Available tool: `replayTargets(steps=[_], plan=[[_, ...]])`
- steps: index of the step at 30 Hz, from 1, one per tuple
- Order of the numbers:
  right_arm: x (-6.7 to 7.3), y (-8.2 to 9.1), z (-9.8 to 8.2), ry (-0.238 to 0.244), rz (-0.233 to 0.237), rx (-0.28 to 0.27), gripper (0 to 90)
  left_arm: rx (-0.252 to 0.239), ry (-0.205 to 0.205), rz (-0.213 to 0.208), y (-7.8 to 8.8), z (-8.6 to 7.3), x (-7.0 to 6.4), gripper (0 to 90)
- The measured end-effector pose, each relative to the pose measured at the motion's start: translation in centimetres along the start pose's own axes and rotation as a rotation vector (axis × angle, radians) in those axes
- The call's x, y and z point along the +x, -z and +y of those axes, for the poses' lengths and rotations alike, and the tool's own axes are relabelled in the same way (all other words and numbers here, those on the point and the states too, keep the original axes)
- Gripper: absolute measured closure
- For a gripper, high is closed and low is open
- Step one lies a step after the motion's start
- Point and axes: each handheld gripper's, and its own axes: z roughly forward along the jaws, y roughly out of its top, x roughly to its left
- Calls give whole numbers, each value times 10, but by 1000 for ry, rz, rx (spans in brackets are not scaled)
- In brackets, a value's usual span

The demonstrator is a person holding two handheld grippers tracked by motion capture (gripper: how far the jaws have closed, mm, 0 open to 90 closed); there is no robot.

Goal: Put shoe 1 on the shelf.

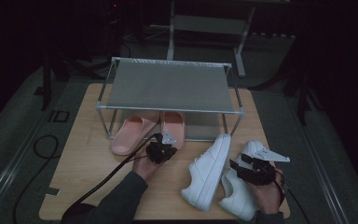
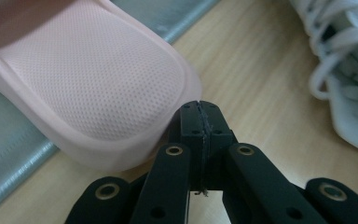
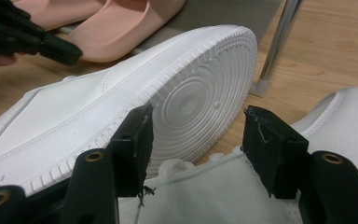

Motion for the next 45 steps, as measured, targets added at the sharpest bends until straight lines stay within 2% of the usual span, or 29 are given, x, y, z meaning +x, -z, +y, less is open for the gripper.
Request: replayTargets(steps=[10, 14, 22, 26, 30, 35, 39, 45], plan=[[0, 0, 0, 0, 2, -1, 423, -4, 19, 44, -13, 9, 18, 897], [0, 0, 0, 2, 1, -1, 423, -2, 20, 52, -18, 11, 23, 896], [0, 0, 0, 2, 2, -1, 423, -3, 51, 59, -23, 13, 32, 896], [0, 0, 0, 1, 2, -1, 423, -1, 57, 59, -20, 13, 33, 896], [-1, 0, 0, -1, 2, -2, 423, -2, 36, 58, -9, 14, 34, 896], [0, 0, 0, 0, 1, -3, 423, -11, 17, 68, 15, 9, 36, 896], [0, 0, 0, 0, 1, -3, 423, -9, 8, 88, 37, -2, 38, 896], [0, 0, 0, 1, 0, -1, 422, -4, 18, 125, 69, -22, 44, 895]])
